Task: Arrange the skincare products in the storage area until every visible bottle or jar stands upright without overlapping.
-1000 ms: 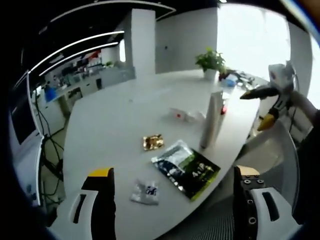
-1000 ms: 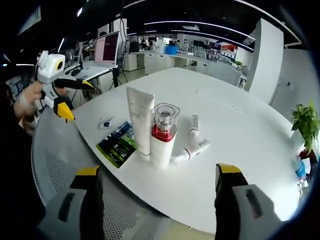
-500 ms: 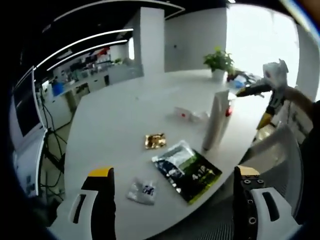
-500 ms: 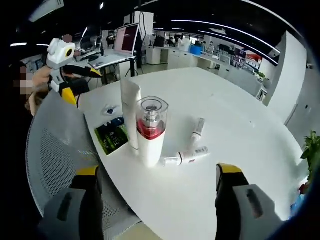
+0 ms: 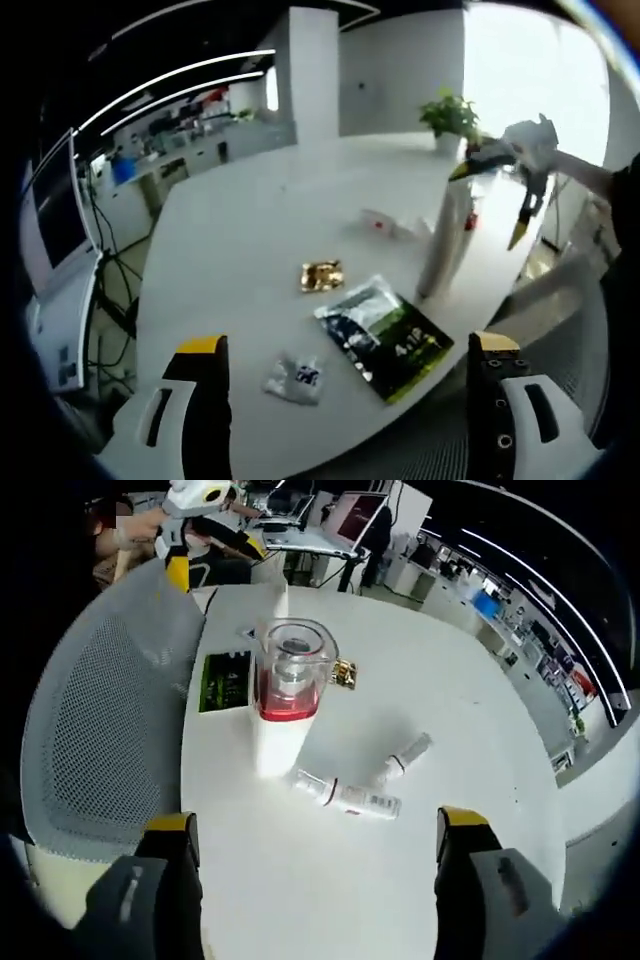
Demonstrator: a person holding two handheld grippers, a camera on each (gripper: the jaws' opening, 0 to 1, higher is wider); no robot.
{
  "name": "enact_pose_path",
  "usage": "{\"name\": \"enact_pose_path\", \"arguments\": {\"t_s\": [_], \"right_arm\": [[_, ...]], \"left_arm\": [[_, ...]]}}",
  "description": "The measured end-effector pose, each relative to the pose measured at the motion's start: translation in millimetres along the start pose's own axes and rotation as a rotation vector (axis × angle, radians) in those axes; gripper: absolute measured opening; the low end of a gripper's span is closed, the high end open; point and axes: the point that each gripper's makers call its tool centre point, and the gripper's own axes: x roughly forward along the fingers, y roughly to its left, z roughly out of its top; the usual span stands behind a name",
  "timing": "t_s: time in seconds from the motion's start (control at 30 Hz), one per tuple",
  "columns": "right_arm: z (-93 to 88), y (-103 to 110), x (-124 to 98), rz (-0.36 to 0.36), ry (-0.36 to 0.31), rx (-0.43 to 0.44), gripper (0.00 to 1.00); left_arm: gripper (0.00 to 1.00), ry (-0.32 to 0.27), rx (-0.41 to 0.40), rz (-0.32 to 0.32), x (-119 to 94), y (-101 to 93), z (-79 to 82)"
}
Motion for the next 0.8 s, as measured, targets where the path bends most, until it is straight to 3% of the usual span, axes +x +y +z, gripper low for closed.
{"name": "enact_pose_path", "arguments": {"t_s": [0.13, 0.27, 0.33, 0.53, 0.67, 0.8], "right_arm": [[-9.8, -0.3, 9.8, 0.090, 0.058, -0.133, 0.99], [-13.3, -3.8, 19.4, 0.141, 0.084, -0.218, 0.96], [-15.2, -10.4, 23.8, 0.132, 0.107, -0.283, 0.92], [-9.6, -6.4, 38.0, 0.223, 0.078, -0.413, 0.80], [-15.2, -16.8, 49.9, 0.221, 0.121, -0.501, 0.72], [-8.3, -10.4, 56.3, 0.301, 0.056, -0.561, 0.60]], "left_arm": [[0.97, -0.009, -0.020, -0.016, 3.3, -1.3, 0.1], [0.97, 0.008, -0.018, -0.016, 6.9, 1.9, -2.4], [0.97, 0.005, -0.024, -0.015, 6.1, 3.0, -1.8], [0.97, 0.000, -0.033, -0.012, 3.4, 3.8, -1.4], [0.97, -0.037, -0.054, -0.036, -2.0, -1.2, 6.0], [0.97, -0.031, -0.046, -0.026, -2.4, 0.2, 6.2]]}}
